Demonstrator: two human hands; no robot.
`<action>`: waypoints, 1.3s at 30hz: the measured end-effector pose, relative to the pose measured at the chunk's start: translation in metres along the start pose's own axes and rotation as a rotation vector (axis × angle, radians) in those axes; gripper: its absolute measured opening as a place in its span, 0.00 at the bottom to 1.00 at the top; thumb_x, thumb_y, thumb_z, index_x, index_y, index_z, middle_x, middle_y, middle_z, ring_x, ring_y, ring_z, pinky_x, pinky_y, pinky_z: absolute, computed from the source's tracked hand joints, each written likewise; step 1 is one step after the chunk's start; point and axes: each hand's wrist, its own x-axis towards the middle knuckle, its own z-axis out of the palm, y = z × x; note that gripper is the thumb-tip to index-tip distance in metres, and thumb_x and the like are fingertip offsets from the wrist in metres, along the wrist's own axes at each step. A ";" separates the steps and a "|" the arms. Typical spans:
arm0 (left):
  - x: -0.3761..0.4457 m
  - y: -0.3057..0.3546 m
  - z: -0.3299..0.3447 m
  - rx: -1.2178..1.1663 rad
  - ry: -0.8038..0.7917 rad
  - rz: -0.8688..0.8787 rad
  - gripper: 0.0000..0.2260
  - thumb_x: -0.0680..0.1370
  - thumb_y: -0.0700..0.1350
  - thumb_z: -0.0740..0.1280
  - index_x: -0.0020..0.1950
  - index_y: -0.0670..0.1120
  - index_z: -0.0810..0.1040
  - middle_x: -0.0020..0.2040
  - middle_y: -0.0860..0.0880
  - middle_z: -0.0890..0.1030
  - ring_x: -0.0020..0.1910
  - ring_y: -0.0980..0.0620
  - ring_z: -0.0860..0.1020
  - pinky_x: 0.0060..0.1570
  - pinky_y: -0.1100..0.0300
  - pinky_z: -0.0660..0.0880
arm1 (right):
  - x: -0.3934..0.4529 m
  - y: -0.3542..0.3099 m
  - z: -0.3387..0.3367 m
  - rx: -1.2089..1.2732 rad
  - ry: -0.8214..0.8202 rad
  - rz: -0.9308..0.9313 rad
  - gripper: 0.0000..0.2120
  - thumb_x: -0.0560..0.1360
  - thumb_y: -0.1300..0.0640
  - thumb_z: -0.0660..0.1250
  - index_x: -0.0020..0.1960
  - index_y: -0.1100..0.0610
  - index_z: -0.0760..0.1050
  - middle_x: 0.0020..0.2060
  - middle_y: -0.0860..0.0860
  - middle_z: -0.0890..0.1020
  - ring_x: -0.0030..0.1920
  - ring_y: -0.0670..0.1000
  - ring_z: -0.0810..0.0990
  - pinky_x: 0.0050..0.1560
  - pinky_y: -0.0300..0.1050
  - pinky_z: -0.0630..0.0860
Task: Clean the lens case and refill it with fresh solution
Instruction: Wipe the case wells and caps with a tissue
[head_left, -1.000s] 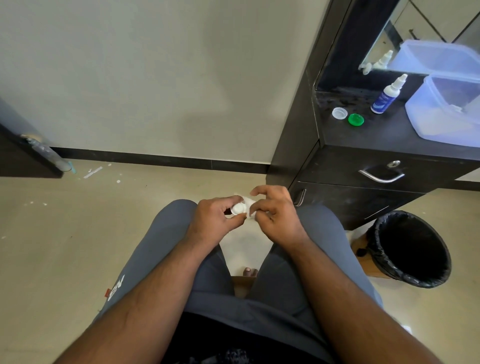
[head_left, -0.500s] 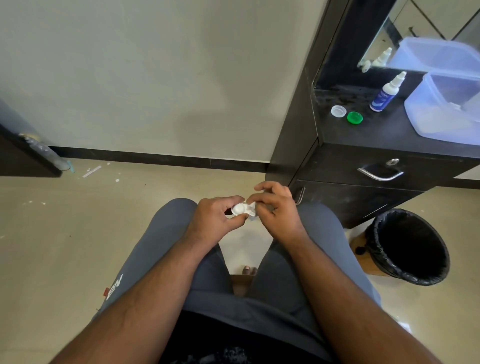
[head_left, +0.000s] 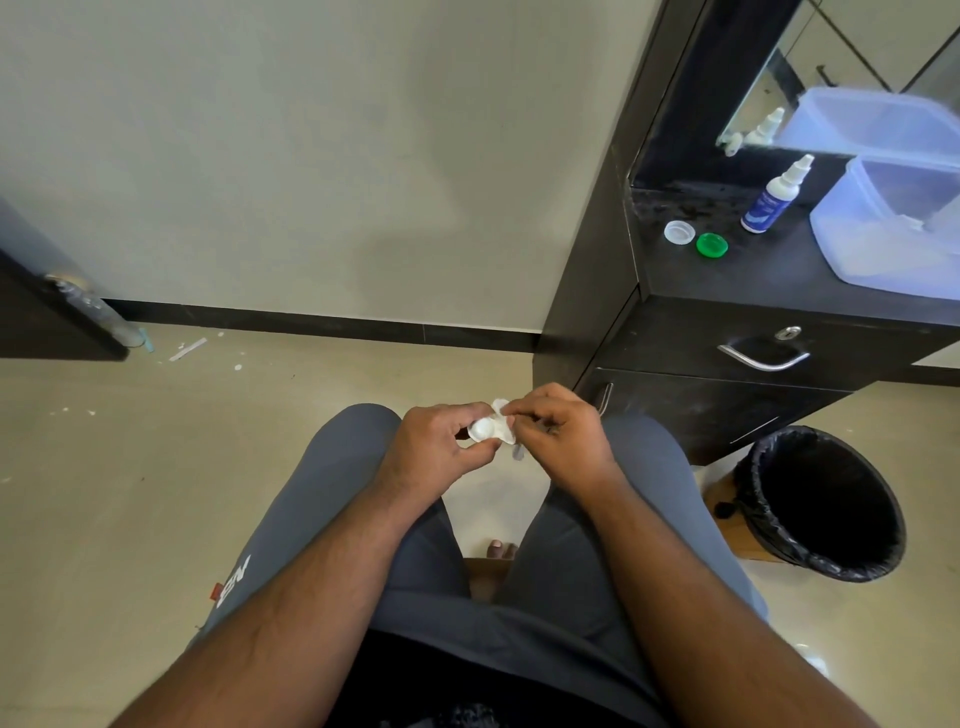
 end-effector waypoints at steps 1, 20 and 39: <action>0.000 0.000 0.000 -0.004 0.001 -0.004 0.11 0.71 0.45 0.75 0.54 0.47 0.84 0.44 0.52 0.85 0.41 0.54 0.81 0.41 0.54 0.81 | 0.000 0.000 0.000 -0.037 -0.019 -0.032 0.08 0.74 0.61 0.69 0.52 0.56 0.83 0.43 0.44 0.76 0.46 0.45 0.77 0.43 0.34 0.75; 0.004 -0.001 -0.006 -0.085 0.098 -0.142 0.14 0.71 0.43 0.75 0.56 0.47 0.83 0.46 0.54 0.85 0.42 0.58 0.81 0.43 0.59 0.79 | 0.001 0.003 0.004 0.029 0.006 0.116 0.06 0.80 0.55 0.59 0.48 0.48 0.74 0.60 0.44 0.74 0.62 0.47 0.70 0.63 0.52 0.67; 0.002 0.001 -0.010 -0.013 0.200 -0.122 0.12 0.72 0.43 0.75 0.55 0.48 0.84 0.43 0.54 0.84 0.43 0.56 0.80 0.40 0.55 0.78 | 0.000 -0.007 0.002 -0.204 0.092 -0.047 0.05 0.78 0.59 0.64 0.51 0.56 0.78 0.56 0.49 0.76 0.56 0.46 0.71 0.54 0.30 0.67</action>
